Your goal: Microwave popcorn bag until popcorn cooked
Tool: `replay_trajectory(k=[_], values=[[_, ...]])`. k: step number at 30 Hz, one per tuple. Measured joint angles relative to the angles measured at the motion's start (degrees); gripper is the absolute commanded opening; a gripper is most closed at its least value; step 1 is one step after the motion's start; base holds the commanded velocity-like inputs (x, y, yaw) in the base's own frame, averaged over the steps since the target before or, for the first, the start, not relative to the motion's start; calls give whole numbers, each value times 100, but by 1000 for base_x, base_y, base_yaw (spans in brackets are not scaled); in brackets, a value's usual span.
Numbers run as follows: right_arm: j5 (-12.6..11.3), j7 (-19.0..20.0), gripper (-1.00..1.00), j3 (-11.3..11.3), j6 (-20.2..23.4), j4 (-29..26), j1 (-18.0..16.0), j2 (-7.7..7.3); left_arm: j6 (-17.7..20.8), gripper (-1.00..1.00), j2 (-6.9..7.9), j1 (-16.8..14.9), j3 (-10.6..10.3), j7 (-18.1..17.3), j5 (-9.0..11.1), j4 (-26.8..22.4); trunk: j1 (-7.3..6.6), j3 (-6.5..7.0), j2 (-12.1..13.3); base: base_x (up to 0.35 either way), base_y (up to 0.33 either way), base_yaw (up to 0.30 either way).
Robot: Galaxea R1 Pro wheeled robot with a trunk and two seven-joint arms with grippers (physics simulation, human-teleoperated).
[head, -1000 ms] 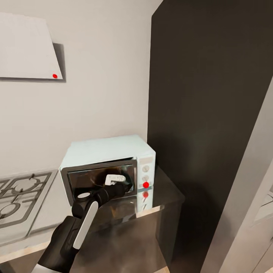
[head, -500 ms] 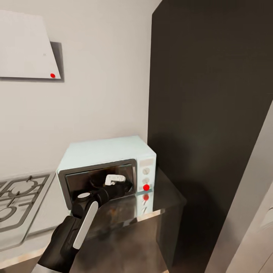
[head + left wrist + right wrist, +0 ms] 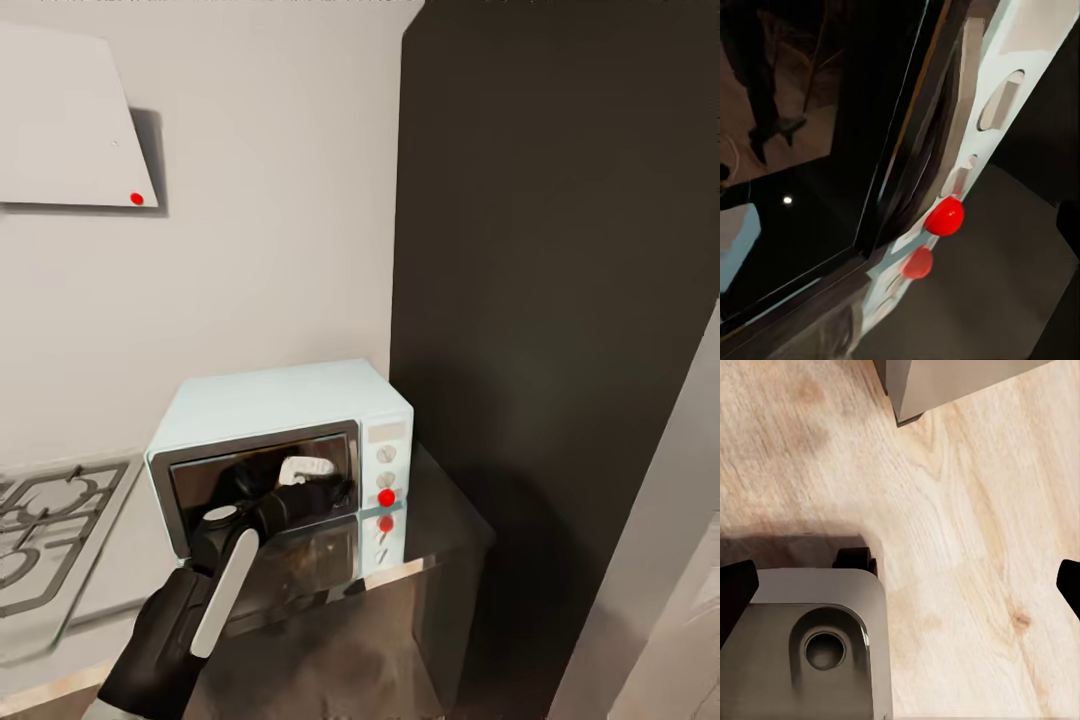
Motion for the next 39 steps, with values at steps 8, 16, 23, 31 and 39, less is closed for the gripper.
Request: replay_trajectory(k=[8, 16, 23, 31, 39], values=[[0, 1, 100, 0, 3, 0, 0, 1, 130, 100, -1, -2, 77, 27, -134, -6, 2, 1, 1, -322, 0, 0], [0, -2, 100, 1, 8, 0, 1, 7, 142, 100, -1, -2, 75, 27, -133, 2, 2, 1, 1, -334, 0, 0], [0, 1, 100, 8, 9, 0, 0, 8, 338, 100, 7, -1, 73, 26, -75, 89, 2, 1, 1, -335, 0, 0], [0, 2, 100, 8, 9, 0, 0, 8, 19, 100, 5, 0, 80, -8, -28, 2647, 2, 1, 1, -335, 0, 0], [0, 1, 100, 8, 17, 0, 0, 9, -2295, 100, -7, 2, 115, -79, 211, 6437, -1, -1, 0, -124, 0, 0]])
